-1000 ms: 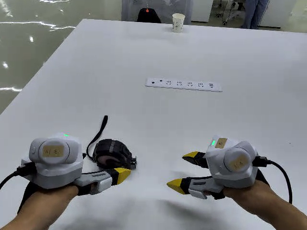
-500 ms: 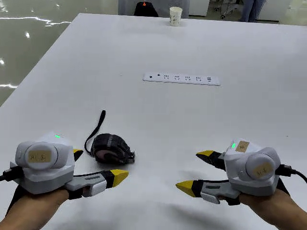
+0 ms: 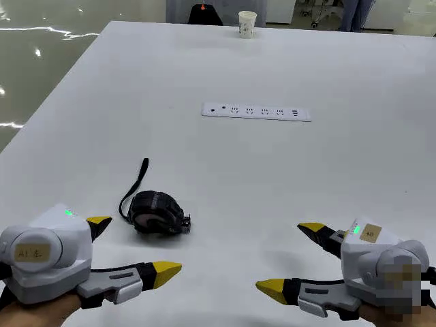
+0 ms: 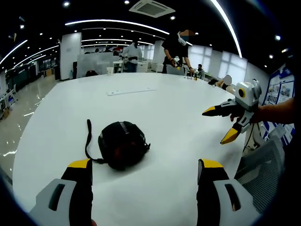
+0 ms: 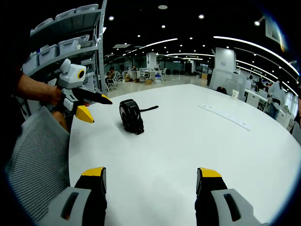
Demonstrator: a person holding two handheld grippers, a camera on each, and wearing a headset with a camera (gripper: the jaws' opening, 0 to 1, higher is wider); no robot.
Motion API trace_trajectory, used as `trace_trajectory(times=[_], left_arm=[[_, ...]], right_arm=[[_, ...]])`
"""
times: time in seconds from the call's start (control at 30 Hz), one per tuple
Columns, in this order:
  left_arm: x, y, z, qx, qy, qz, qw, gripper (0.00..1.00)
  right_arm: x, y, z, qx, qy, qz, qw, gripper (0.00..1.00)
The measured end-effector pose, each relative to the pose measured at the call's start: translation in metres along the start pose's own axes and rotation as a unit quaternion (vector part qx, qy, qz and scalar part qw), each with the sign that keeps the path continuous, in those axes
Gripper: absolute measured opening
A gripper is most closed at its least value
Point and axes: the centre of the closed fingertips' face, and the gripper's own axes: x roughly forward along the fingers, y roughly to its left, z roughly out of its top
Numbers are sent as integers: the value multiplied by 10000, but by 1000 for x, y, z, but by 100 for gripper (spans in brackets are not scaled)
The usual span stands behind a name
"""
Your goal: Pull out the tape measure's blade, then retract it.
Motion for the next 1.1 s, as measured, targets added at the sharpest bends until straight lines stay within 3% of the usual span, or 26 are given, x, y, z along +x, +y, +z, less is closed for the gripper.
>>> trace_trajectory(times=[0.2, 0.63, 0.77, 1.1], left_arm=[[-6, -1, -4, 201, -44, -22, 9998, 99], [-20, -7, -8, 436, -96, -114, 9989, 99], [-21, -7, -9, 410, -102, -76, 9991, 99], [-23, -17, -12, 373, -157, -32, 9992, 99]], right_arm=[[-6, 1, -7, 48, 7, -70, 10000, 82], [-18, 7, -5, 279, -261, -215, 9990, 94], [-19, 8, -7, 298, -213, -279, 9989, 96], [-20, 22, 2, 426, -392, -298, 9979, 99]])
